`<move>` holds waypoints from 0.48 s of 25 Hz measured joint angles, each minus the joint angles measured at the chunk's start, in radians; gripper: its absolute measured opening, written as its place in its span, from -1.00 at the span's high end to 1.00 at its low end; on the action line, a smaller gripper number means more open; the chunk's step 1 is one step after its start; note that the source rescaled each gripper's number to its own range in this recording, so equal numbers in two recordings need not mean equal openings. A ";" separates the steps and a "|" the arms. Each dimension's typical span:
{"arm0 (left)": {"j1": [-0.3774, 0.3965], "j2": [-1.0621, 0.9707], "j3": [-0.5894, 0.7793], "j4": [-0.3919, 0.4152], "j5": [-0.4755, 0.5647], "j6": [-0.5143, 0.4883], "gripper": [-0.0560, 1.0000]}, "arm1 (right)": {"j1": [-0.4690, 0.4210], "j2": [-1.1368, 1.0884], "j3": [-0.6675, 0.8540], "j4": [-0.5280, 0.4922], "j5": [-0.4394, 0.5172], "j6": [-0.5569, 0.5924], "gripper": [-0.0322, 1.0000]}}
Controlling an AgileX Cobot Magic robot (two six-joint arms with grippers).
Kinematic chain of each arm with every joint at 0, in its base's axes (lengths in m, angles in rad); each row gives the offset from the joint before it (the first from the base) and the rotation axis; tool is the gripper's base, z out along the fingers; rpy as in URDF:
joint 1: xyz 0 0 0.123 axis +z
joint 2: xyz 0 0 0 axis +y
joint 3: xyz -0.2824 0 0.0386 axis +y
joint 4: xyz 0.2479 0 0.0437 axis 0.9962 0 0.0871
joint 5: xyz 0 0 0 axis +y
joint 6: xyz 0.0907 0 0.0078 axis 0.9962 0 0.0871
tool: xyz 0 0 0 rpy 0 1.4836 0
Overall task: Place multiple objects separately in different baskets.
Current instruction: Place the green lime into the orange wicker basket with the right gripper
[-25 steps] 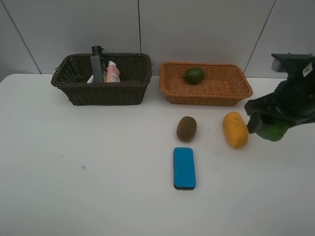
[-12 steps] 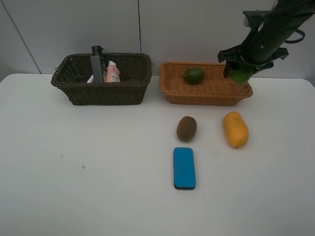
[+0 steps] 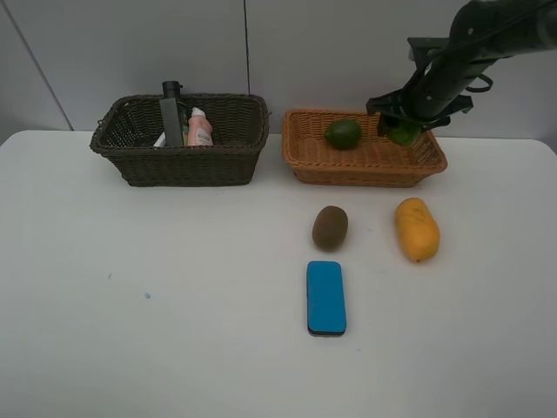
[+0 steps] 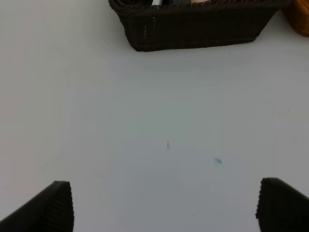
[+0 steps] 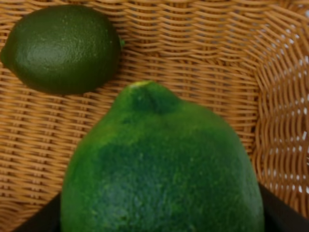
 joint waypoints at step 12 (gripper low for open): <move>0.000 0.000 0.000 0.000 0.000 0.000 -0.88 | 0.001 0.000 -0.001 0.002 -0.008 0.000 -1.00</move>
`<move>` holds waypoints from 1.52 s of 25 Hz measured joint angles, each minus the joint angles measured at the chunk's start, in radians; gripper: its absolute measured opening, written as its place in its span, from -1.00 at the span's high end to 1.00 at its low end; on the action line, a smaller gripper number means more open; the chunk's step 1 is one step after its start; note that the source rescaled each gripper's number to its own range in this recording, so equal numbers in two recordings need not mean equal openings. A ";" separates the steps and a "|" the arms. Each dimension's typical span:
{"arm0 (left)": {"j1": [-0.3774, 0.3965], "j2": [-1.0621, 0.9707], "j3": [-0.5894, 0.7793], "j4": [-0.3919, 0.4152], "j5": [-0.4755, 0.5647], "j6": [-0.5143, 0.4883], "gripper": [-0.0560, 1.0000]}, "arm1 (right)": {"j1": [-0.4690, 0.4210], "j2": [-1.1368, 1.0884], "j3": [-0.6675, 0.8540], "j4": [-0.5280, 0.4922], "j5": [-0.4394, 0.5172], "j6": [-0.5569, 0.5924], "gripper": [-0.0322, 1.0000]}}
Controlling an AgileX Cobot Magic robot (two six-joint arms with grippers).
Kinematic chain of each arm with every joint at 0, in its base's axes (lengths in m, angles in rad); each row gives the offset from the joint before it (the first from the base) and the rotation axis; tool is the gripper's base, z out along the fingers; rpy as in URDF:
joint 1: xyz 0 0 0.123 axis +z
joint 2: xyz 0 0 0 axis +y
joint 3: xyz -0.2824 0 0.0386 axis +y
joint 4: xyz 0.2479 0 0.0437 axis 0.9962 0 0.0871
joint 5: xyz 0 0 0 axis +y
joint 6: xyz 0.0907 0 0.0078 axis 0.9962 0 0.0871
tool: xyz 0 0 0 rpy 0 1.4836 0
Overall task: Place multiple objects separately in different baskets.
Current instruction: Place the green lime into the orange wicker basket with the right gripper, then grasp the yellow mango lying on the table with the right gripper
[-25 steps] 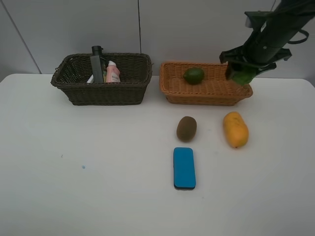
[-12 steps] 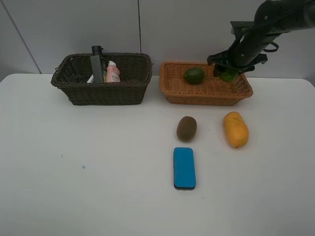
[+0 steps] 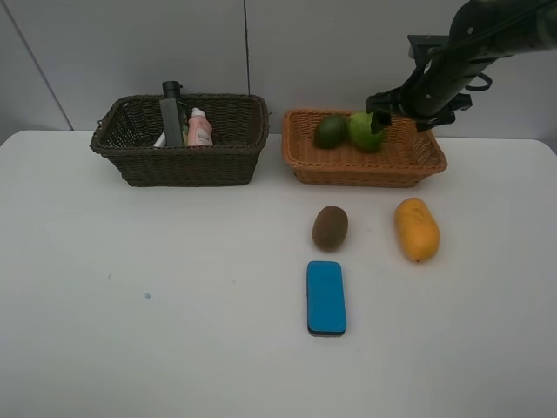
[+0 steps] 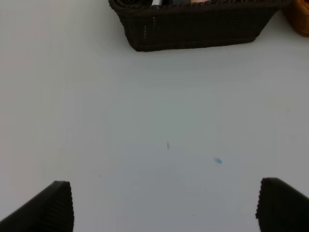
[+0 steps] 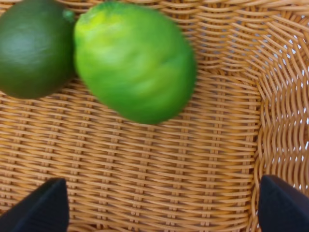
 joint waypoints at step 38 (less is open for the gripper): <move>0.000 0.000 0.000 0.000 0.000 0.001 -0.88 | 0.000 -0.257 0.361 0.049 0.316 0.004 -1.00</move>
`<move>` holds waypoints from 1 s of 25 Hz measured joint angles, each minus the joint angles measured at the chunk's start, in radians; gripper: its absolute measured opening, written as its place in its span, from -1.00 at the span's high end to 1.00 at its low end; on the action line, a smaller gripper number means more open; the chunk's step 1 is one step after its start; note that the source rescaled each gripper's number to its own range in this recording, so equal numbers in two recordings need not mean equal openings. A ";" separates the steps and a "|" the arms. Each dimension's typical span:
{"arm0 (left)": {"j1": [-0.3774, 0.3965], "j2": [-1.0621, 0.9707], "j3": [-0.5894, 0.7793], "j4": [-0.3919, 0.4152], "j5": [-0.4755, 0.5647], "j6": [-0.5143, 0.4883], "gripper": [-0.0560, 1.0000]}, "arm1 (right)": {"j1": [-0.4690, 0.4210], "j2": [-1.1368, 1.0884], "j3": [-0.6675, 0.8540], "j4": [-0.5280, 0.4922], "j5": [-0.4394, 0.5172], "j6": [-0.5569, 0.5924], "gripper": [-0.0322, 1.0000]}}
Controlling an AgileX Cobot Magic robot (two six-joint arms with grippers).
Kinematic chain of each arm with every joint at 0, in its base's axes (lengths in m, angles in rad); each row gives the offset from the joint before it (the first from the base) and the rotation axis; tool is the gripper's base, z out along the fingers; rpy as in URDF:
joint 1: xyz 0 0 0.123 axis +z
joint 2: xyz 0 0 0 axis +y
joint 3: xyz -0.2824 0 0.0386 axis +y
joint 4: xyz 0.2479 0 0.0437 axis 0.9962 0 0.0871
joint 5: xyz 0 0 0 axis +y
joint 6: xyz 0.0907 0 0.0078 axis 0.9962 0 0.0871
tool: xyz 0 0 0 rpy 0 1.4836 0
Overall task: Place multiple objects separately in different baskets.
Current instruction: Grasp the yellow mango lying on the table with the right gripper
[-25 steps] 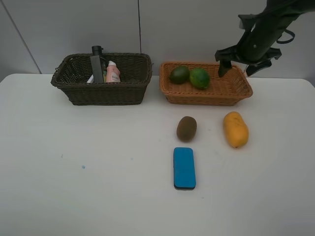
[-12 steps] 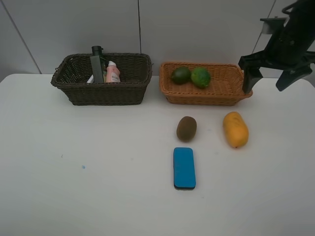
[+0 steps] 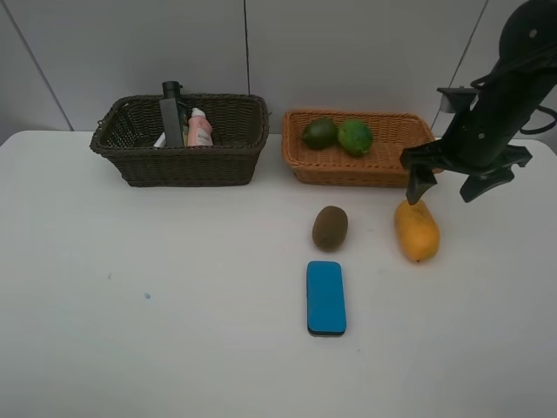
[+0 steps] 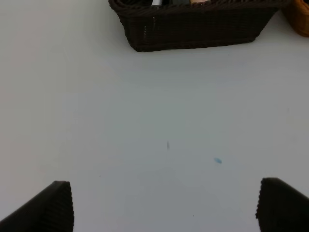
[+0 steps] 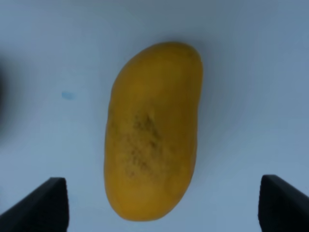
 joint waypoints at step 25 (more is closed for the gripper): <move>0.000 0.000 0.000 0.000 0.000 0.000 -0.88 | 0.000 0.219 0.000 0.056 -0.095 -0.004 0.23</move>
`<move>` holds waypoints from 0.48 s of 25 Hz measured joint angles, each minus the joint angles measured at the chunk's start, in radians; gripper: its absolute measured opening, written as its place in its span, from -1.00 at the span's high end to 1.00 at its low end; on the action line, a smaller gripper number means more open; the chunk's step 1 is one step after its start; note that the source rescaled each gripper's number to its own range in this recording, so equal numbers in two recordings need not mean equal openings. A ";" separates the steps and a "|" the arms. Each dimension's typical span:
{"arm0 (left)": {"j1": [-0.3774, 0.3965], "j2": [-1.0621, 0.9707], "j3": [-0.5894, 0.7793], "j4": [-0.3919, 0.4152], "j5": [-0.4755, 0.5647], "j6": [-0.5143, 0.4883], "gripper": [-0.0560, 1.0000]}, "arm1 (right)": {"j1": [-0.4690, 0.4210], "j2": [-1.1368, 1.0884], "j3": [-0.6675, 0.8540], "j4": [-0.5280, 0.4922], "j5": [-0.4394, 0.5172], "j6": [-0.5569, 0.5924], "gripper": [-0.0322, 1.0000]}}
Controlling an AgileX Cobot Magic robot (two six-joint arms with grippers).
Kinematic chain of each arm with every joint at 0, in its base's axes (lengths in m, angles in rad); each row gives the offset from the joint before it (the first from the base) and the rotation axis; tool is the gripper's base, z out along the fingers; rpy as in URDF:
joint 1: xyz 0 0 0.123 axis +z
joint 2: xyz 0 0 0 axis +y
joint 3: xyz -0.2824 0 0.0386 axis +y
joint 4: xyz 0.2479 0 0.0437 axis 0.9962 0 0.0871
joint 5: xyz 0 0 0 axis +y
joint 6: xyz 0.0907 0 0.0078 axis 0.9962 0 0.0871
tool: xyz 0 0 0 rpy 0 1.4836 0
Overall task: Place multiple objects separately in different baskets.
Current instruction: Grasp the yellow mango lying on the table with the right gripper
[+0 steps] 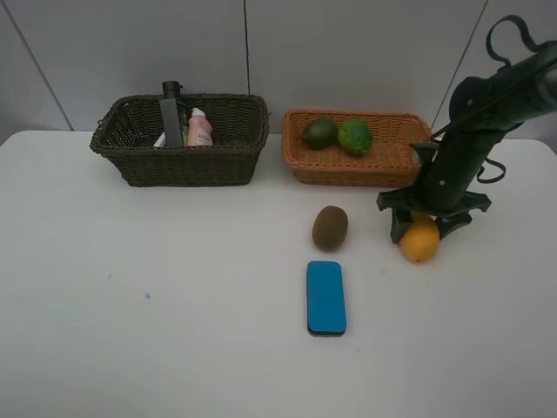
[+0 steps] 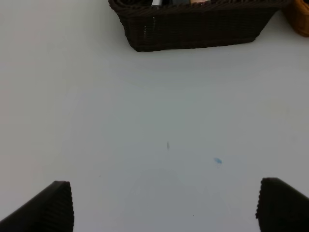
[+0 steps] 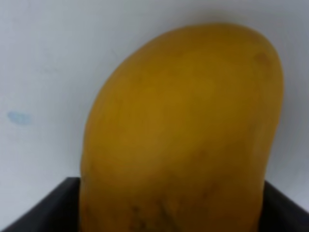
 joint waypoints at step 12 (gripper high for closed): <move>0.000 0.000 0.000 0.000 0.000 0.000 -0.88 | 0.009 -0.026 0.001 -0.005 0.067 0.000 0.24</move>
